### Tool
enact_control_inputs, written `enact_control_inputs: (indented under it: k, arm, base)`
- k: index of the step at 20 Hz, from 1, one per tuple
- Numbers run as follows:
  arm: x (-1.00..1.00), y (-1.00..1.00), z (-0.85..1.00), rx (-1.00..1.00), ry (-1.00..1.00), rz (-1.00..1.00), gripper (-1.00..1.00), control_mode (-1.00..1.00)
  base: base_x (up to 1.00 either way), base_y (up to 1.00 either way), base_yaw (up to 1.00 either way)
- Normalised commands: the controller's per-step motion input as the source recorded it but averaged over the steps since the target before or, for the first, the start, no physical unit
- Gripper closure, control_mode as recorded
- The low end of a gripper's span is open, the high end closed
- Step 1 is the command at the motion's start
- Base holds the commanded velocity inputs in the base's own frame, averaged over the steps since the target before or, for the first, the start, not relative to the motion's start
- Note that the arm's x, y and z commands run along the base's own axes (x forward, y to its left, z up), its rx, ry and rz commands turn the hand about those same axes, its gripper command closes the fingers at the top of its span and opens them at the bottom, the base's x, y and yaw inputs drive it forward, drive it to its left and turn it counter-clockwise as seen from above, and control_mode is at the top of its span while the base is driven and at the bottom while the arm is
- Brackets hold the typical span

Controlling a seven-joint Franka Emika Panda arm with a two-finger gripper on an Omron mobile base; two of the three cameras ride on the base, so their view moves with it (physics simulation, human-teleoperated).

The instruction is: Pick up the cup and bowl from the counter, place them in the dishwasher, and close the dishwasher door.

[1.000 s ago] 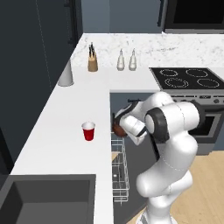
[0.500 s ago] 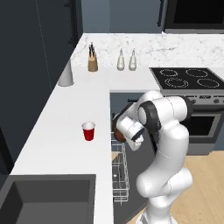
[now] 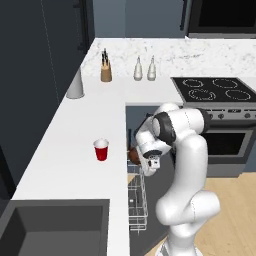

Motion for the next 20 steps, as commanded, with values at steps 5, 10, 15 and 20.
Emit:
enact_control_inputs:
  k: [5,10,15,20]
  arm:
    - [0.23,0.22,-0.47,0.03,0.0,-0.1,1.0,-1.0]
    - [0.3,0.31,-0.41,0.0,0.05,-0.14,1.0,-1.0]
    - [0.32,0.2,-0.62,0.0,0.05,-0.12,1.0,-1.0]
    - [0.2,0.04,-0.69,0.0,0.02,-0.08,1.0,-1.0]
  base:
    - [0.0,0.0,0.0]
    - [0.0,0.0,0.0]
    - [0.0,0.0,0.0]
    - [0.0,0.0,0.0]
